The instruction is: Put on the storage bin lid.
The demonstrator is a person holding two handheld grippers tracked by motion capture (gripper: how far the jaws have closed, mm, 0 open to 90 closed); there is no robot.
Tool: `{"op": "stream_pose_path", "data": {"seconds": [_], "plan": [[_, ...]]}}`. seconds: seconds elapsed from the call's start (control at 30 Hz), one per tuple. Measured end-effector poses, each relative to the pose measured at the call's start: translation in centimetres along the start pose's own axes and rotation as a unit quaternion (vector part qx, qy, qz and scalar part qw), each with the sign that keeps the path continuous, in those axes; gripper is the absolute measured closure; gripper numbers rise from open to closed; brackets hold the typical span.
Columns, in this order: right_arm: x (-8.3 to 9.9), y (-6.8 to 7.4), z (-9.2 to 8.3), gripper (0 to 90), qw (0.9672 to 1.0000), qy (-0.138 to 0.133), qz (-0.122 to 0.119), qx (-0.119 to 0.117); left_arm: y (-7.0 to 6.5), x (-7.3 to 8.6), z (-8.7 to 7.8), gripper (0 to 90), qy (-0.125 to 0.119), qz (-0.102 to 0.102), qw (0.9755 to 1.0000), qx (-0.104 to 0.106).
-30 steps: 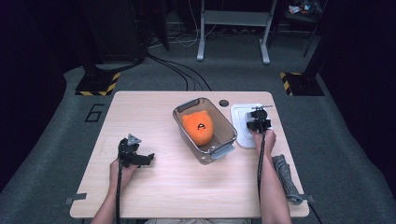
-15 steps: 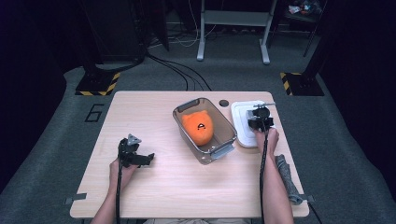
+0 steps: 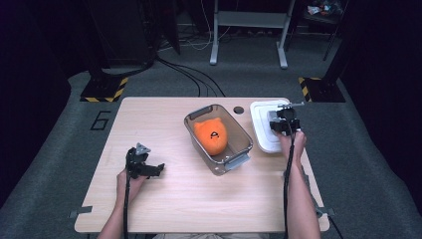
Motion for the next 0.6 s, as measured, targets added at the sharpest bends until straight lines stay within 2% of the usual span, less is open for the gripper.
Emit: {"op": "stream_pose_path", "data": {"seconds": [0.17, 0.6], "plan": [[-1.1, -0.1, -1.6, 67.0, 0.9999, -0.013, -0.003, -0.006, 0.0, 0.0, 0.0, 0.4, 0.000, 0.000, 1.0000, 0.000], [-3.0, 0.0, -5.1, 67.0, 0.9995, -0.026, -0.002, -0.017, 0.0, 0.0, 0.0, 0.4, 0.000, 0.000, 1.0000, 0.000]]}}
Point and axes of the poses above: each handheld gripper's, and its own axes: z roughly forward along the jaws, x roughly out of its underside, y roughly to its left, the point moved 7 cm from there along z, roughly forward along the jaws, and after that the axes turned 3 degrees about x, right-handed, at the moved point
